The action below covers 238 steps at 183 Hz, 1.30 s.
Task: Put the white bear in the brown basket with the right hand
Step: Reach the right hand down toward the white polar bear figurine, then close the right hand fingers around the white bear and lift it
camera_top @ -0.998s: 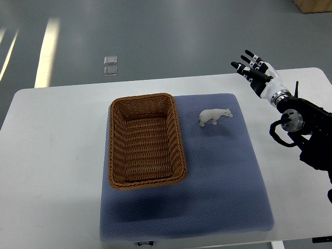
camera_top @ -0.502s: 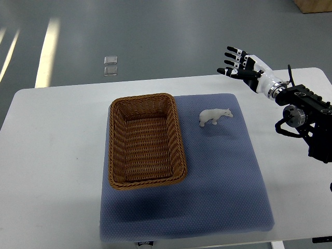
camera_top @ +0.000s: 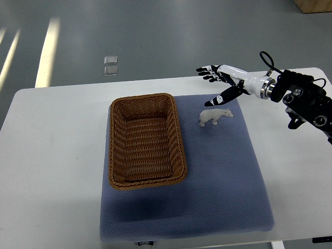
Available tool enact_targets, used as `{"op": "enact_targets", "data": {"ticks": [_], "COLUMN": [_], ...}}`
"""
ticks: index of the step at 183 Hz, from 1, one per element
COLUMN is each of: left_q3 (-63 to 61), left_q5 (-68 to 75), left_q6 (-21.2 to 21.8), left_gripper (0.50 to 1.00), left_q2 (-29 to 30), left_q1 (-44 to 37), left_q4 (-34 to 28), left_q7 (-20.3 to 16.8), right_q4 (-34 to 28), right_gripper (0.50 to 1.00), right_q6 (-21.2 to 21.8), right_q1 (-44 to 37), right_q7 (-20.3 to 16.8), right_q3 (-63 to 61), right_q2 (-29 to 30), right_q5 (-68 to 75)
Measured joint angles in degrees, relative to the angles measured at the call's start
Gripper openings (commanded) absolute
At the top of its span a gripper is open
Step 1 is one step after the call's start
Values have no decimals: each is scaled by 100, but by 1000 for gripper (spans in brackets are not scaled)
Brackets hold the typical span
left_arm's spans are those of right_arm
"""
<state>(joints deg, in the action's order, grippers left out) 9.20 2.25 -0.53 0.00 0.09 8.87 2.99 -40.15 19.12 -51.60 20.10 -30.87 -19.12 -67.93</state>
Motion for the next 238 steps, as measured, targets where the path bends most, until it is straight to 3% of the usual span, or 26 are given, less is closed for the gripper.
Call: {"op": "enact_targets", "data": {"ticks": [47, 133, 238], "left_q3": [-1, -16, -24], "left_q5": [0, 1, 1], "left_q6": [0, 0, 0], "left_gripper": [1000, 1000, 1000], "left_q2": [0, 0, 0], "left_q1": [0, 0, 9], "left_q4": [-1, 0, 1], "left_q7": [0, 0, 0], "right_q4": [-137, 31, 61], "right_gripper": [928, 891, 795], "right_q6": [-129, -1220, -1300], "right_q1": [-276, -546, -545], "right_q7": [81, 77, 38], "right_q3": [620, 2046, 2158], "right_q2": [-79, -59, 23], "right_q5": [-819, -1320, -1316]}}
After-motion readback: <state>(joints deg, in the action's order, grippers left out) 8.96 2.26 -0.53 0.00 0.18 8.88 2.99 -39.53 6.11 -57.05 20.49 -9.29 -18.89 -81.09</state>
